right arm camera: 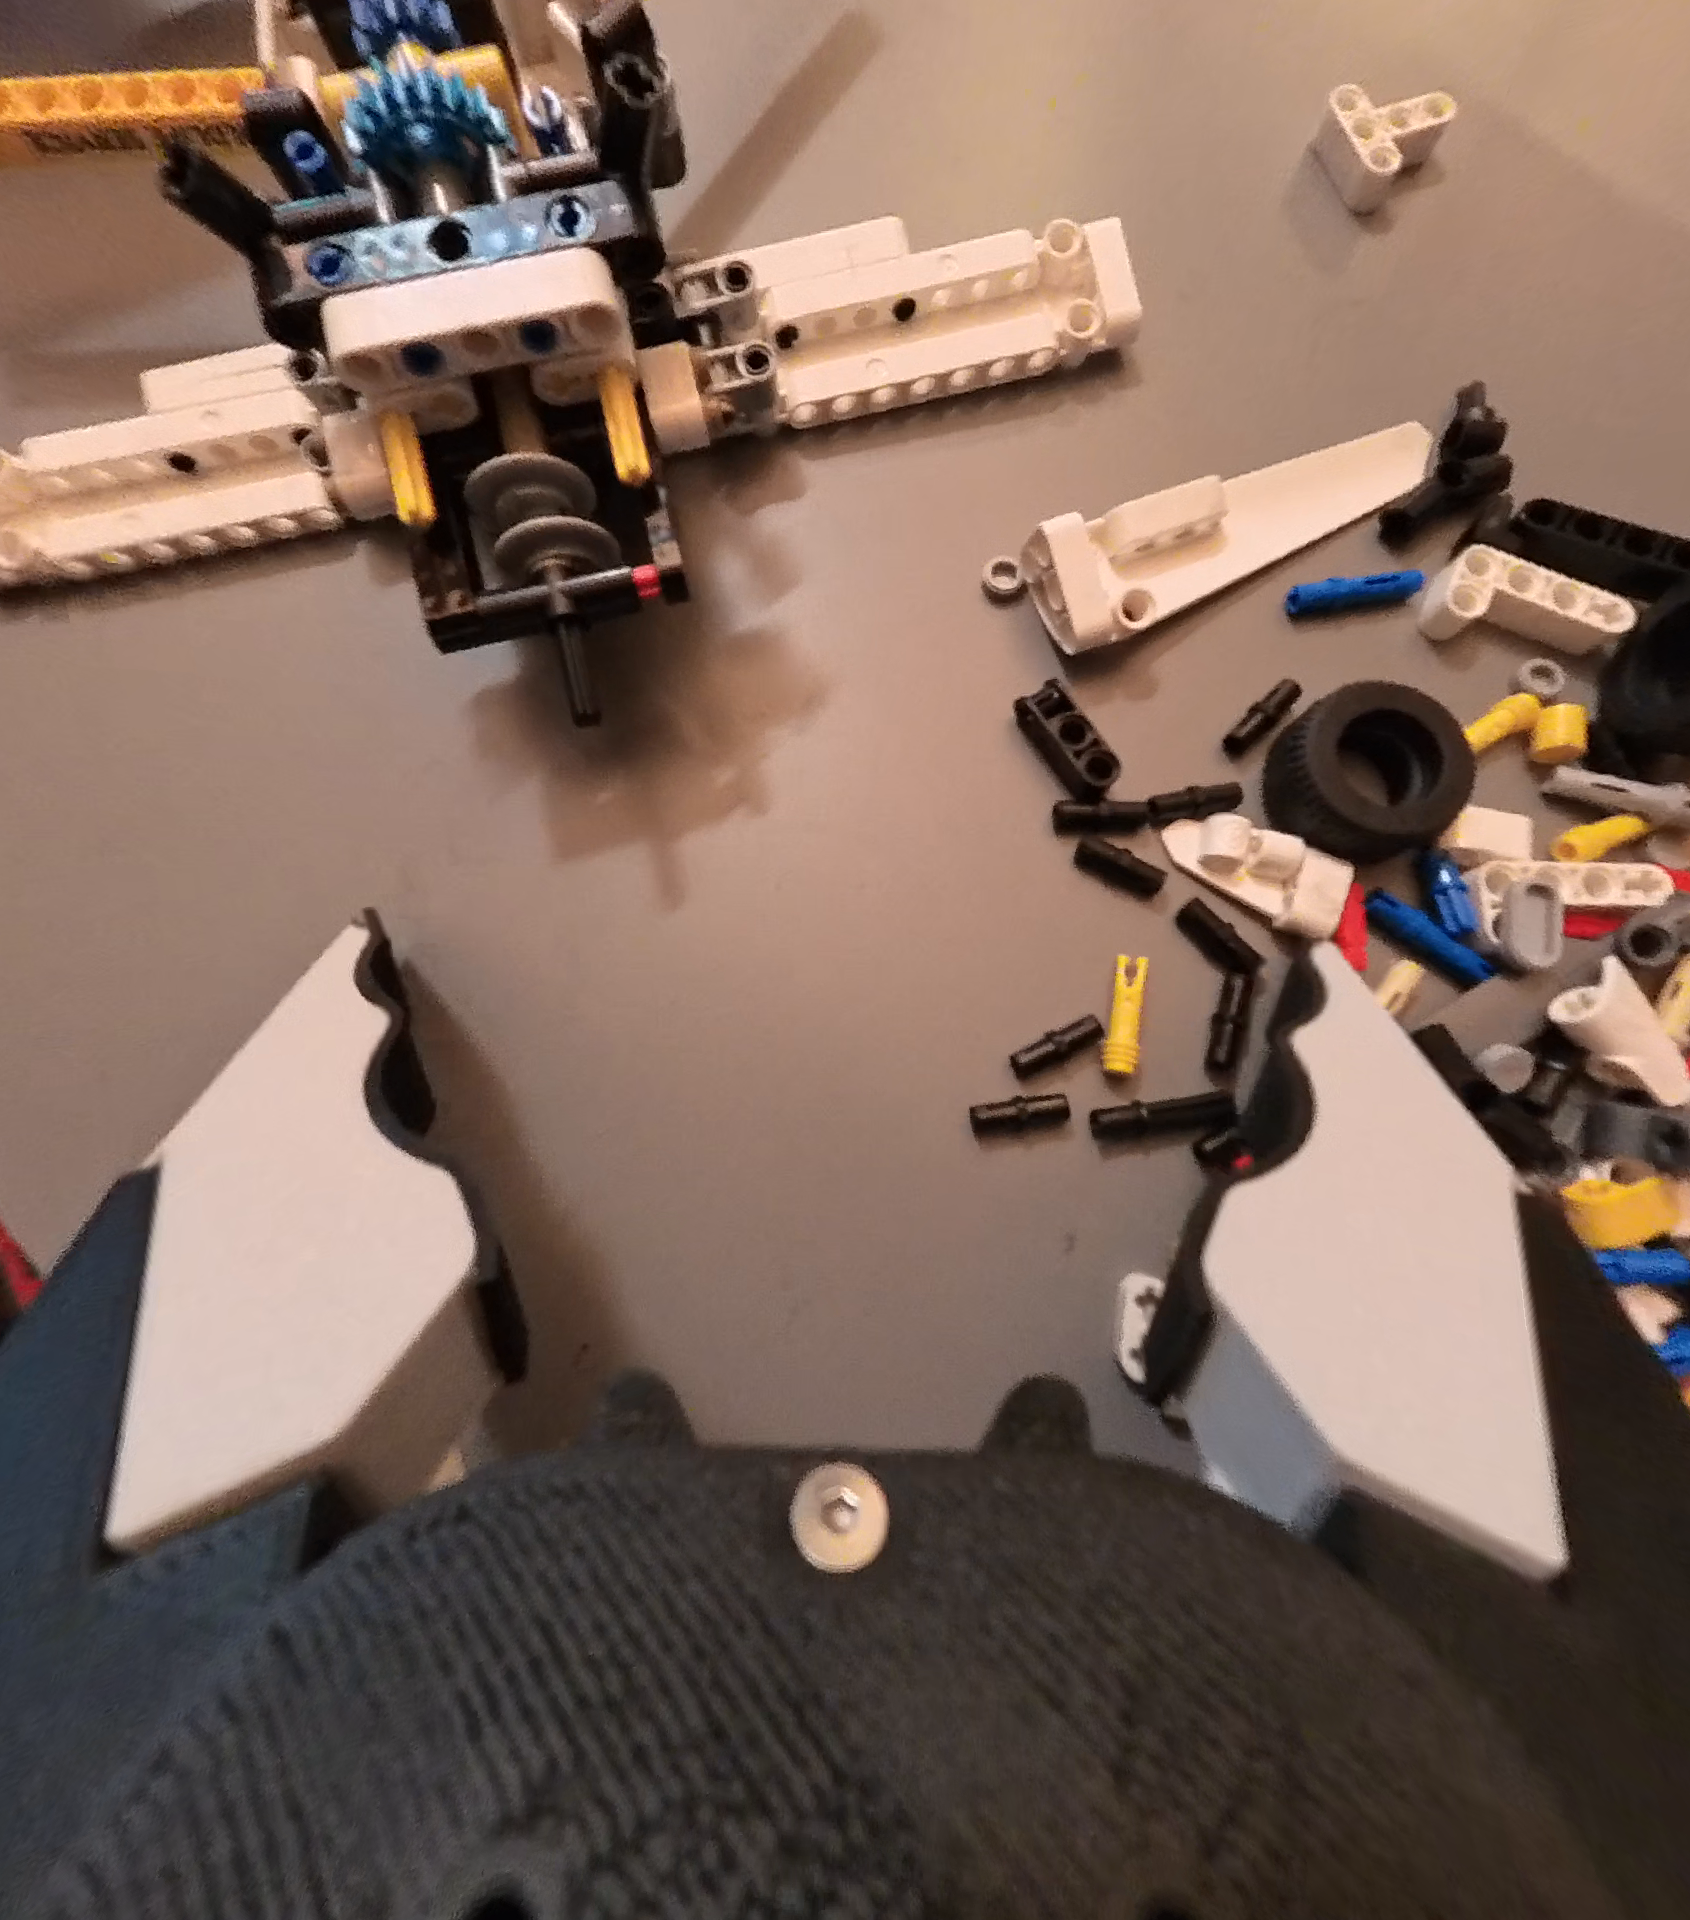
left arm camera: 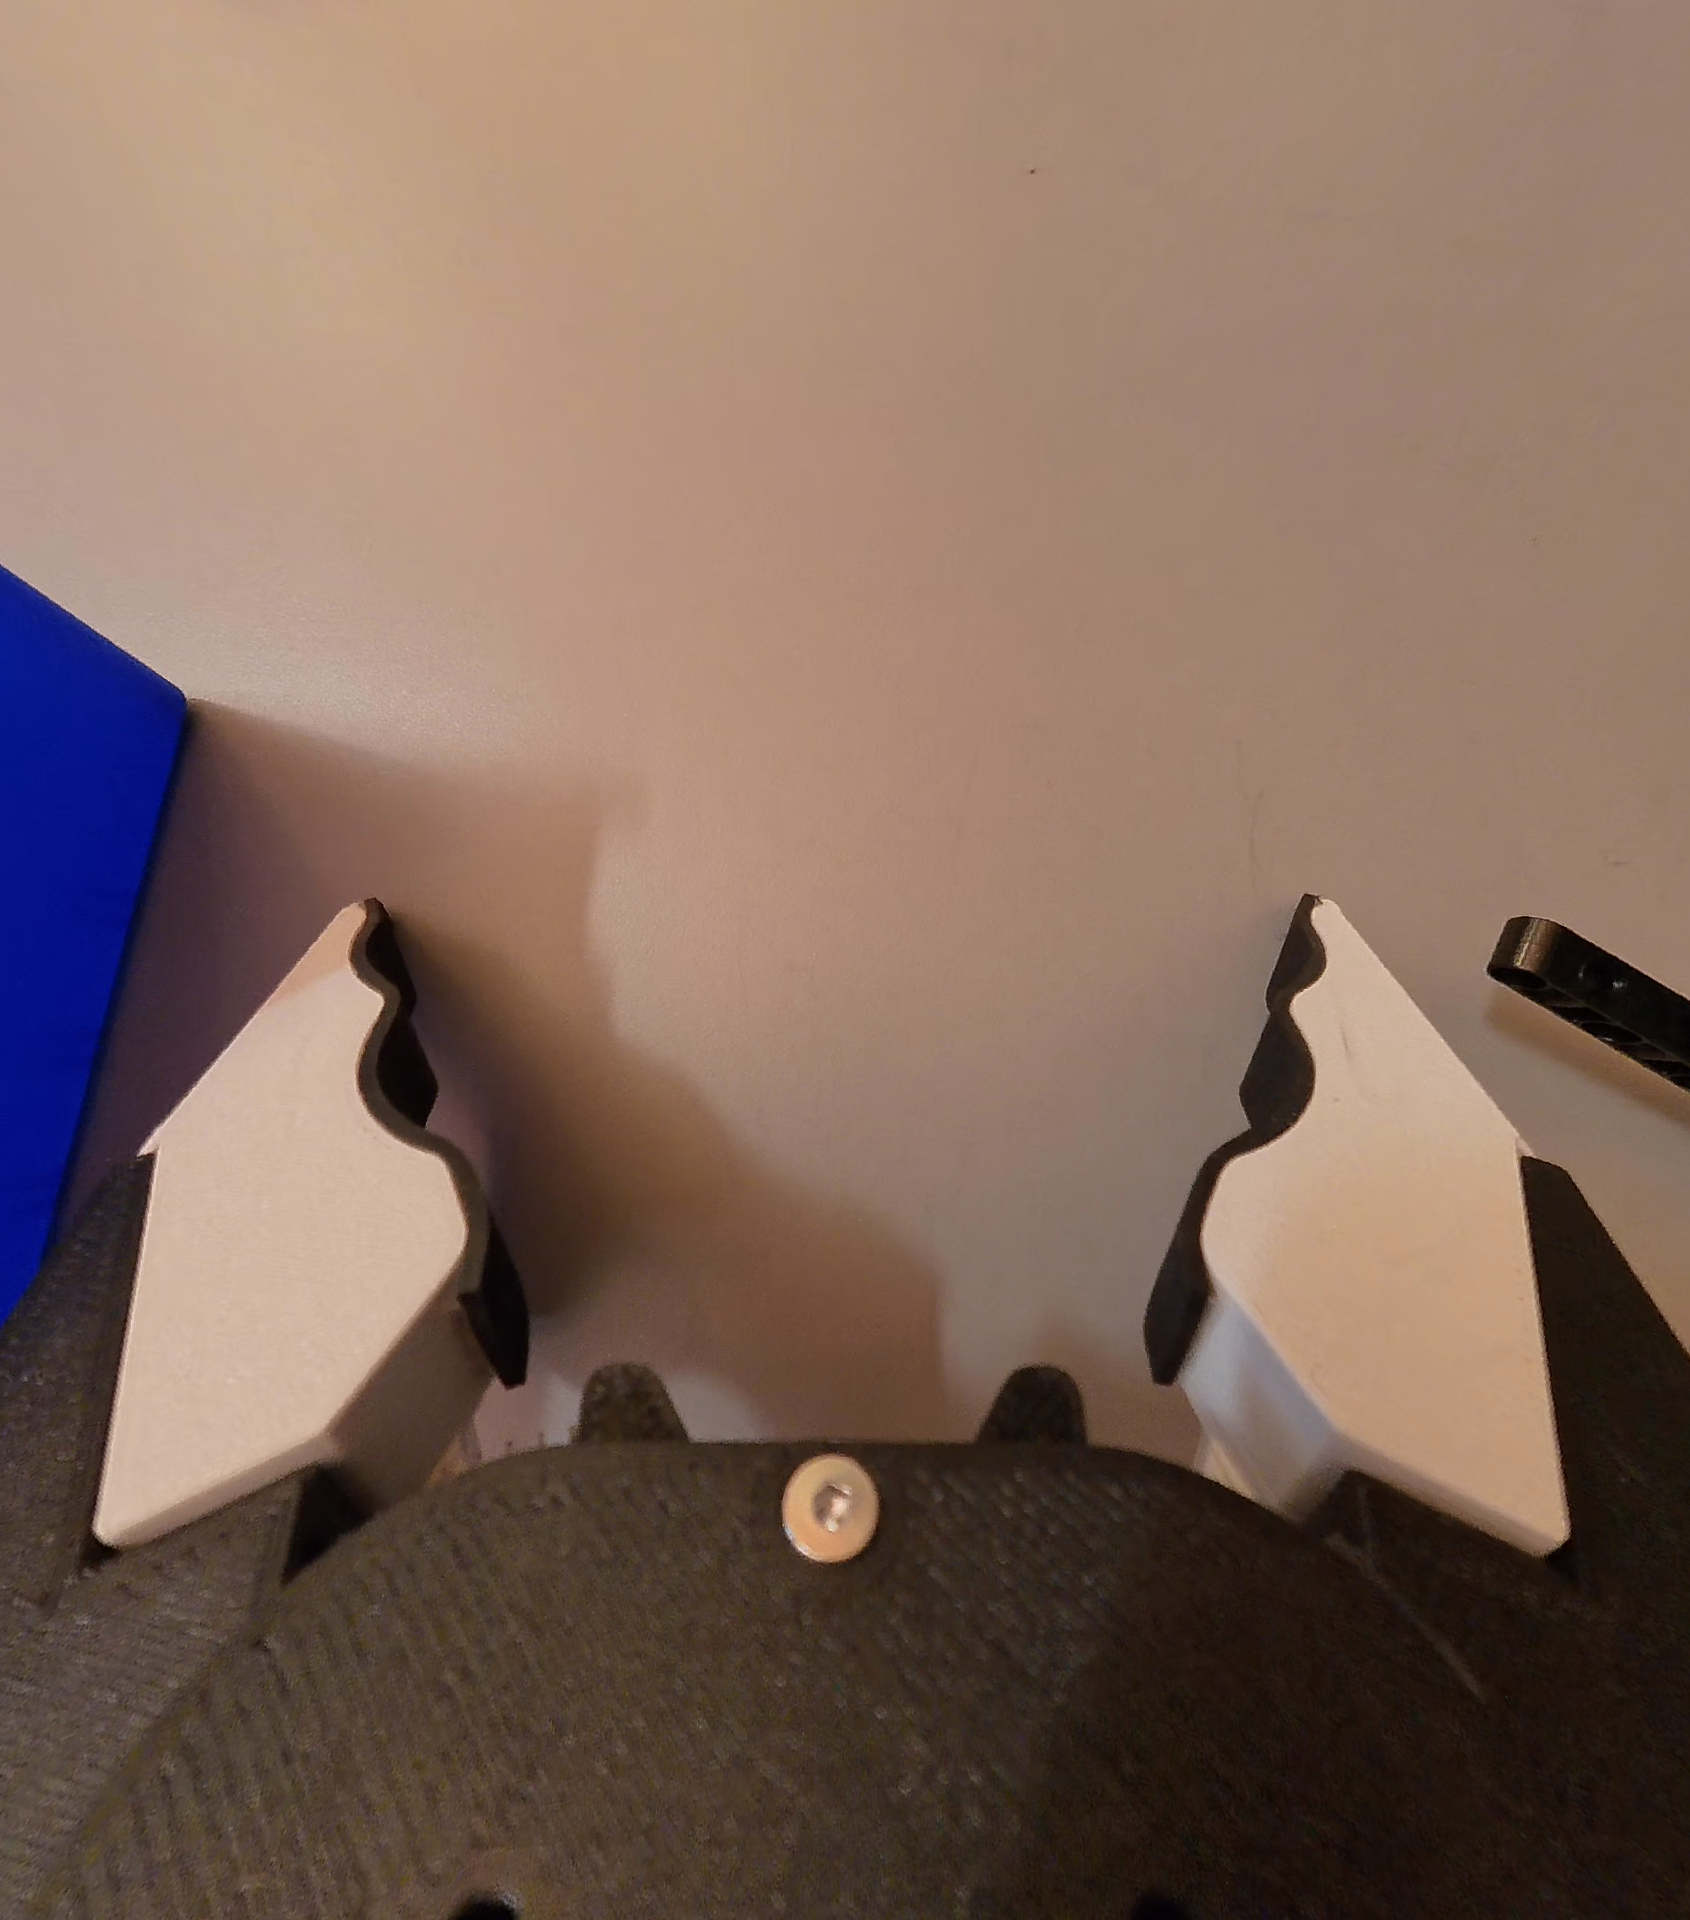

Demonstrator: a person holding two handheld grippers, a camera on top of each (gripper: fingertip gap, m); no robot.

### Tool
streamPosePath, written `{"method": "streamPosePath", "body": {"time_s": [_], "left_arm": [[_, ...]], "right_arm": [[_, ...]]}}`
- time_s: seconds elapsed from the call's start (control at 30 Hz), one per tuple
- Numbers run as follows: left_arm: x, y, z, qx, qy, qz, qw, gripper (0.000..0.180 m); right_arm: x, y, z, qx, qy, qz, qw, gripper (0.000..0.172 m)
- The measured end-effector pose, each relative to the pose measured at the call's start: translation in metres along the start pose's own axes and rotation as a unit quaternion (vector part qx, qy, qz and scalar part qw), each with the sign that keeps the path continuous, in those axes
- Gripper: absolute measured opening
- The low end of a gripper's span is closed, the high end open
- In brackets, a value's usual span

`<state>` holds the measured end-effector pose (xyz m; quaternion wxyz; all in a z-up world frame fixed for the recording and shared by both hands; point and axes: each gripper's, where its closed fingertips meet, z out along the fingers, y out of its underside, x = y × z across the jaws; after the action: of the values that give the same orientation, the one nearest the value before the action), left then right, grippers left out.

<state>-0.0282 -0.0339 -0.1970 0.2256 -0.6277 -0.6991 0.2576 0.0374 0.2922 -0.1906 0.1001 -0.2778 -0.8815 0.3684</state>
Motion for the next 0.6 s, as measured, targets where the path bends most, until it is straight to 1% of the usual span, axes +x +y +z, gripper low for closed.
{"method": "streamPosePath", "body": {"time_s": [0.03, 0.07, 0.13, 0.17, 0.3, 0.37, 0.47, 0.53, 0.6], "left_arm": [[0.000, 0.000, 0.000, 0.000, 0.000, 0.000, 1.000, 0.158], [0.000, 0.000, 0.000, 0.000, 0.000, 0.000, 1.000, 0.158], [0.000, 0.000, 0.000, 0.000, 0.000, 0.000, 1.000, 0.158], [0.000, 0.000, 0.000, 0.000, 0.000, 0.000, 1.000, 0.158], [0.000, 0.000, 0.000, 0.000, 0.000, 0.000, 1.000, 0.158], [0.000, 0.000, 0.000, 0.000, 0.003, 0.001, 1.000, 0.158], [0.000, 0.000, 0.001, -0.001, 0.004, 0.002, 1.000, 0.159], [0.001, 0.000, 0.001, 0.000, 0.005, 0.002, 1.000, 0.159], [0.003, -0.004, 0.005, -0.001, 0.031, 0.031, 0.999, 0.159]], "right_arm": [[-0.002, -0.002, -0.002, 0.009, -0.012, 0.005, 1.000, 0.159], [-0.003, -0.005, -0.005, 0.022, -0.021, 0.010, 0.999, 0.153], [-0.003, -0.015, -0.014, 0.065, -0.031, 0.020, 0.997, 0.132], [-0.001, -0.019, -0.020, 0.086, -0.031, 0.026, 0.995, 0.127], [0.008, -0.033, -0.038, 0.157, -0.011, 0.041, 0.987, 0.126], [0.010, -0.037, -0.045, 0.182, 0.005, 0.033, 0.983, 0.120], [0.010, -0.044, -0.052, 0.211, 0.030, 0.004, 0.977, 0.111], [0.010, -0.047, -0.054, 0.222, 0.043, -0.009, 0.974, 0.110], [0.008, -0.048, -0.056, 0.229, 0.047, -0.018, 0.972, 0.109]]}}
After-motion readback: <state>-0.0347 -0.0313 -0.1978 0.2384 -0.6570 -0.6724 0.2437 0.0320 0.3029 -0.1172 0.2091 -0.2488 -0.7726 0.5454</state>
